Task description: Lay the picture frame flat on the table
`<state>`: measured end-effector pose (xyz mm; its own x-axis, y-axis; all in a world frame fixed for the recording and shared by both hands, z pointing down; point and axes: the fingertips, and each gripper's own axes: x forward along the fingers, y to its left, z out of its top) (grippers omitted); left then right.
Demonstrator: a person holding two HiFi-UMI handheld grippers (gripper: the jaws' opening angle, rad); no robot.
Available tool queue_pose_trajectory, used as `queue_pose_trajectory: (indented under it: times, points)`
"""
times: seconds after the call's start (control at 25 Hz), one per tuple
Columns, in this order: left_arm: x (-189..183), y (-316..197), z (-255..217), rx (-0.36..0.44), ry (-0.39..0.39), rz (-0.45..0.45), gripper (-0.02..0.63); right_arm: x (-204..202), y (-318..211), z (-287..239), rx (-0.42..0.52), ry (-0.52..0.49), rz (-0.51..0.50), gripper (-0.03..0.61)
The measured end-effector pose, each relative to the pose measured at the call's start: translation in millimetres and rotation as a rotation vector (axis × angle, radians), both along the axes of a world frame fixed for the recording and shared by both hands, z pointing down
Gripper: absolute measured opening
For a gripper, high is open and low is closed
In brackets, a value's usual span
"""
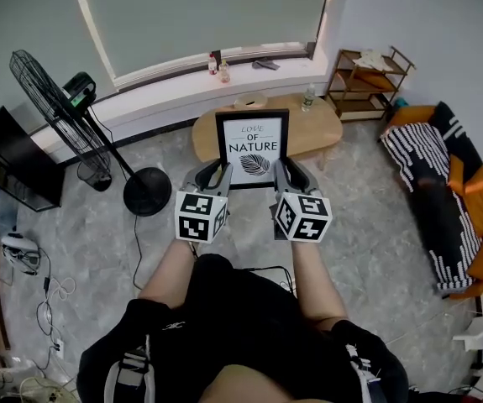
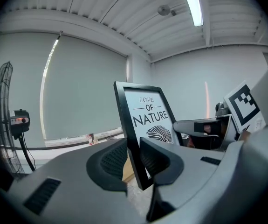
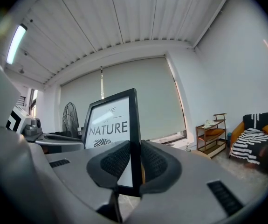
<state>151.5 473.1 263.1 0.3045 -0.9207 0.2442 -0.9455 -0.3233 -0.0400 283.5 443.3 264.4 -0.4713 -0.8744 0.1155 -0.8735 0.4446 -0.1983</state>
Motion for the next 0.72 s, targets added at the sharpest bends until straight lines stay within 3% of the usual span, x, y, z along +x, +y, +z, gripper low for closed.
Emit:
queue_pose_trajectory:
  times: [0.28, 0.72]
  points:
    - [16, -27, 16, -0.024, 0.0, -0.005, 0.097, 16, -23, 17, -0.018, 0.014, -0.002, 0.087]
    - [39, -80, 29, -0.031, -0.011, 0.074, 0.097, 40, -69, 31, -0.043, 0.026, 0.051, 0.087]
